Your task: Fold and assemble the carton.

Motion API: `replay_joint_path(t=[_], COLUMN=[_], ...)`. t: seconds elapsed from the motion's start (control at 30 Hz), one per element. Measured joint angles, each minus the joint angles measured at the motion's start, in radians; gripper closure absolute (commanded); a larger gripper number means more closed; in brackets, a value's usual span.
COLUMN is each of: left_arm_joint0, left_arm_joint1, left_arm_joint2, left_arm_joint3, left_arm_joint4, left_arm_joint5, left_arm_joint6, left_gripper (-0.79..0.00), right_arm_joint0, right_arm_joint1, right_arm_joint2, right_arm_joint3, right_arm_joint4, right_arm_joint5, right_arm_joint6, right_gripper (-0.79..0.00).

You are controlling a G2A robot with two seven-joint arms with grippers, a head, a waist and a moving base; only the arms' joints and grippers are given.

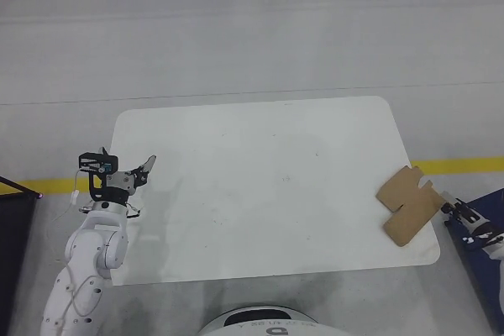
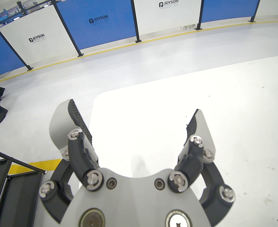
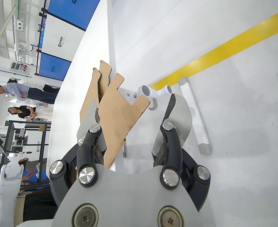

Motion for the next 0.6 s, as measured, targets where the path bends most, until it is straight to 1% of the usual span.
replay_joint_path(t=[0.07,0.2,0.3,0.33,0.43,0.6], left_arm_joint0=[0.0,0.0,0.0,0.0,0.0,0.0], left_arm_joint1=[0.0,0.0,0.0,0.0,0.0,0.0], left_arm_joint2=[0.0,0.0,0.0,0.0,0.0,0.0], left_arm_joint3=[0.0,0.0,0.0,0.0,0.0,0.0], left_arm_joint4=[0.0,0.0,0.0,0.0,0.0,0.0], left_arm_joint5=[0.0,0.0,0.0,0.0,0.0,0.0], left_arm_joint6=[0.0,0.0,0.0,0.0,0.0,0.0], left_gripper=[-0.785,-0.785,-0.785,-0.785,-0.785,-0.785], right_arm_joint0=[0.014,0.033,0.043,0.047,0.053,0.028], right_arm_joint1=[0.001,0.004,0.005,0.006,0.01,0.014], right_arm_joint2=[-0.011,-0.027,-0.031,-0.03,-0.025,-0.025], right_arm_joint3=[0.019,0.043,0.065,0.073,0.089,0.049], right_arm_joint4=[0.004,-0.006,0.037,0.06,0.133,0.291], right_arm_joint5=[-0.004,-0.016,-0.028,-0.029,-0.027,0.044], right_arm_joint6=[0.005,0.0,0.021,0.037,0.093,0.168], right_gripper=[-0.474,-0.317,-0.148,0.0,0.0,0.0])
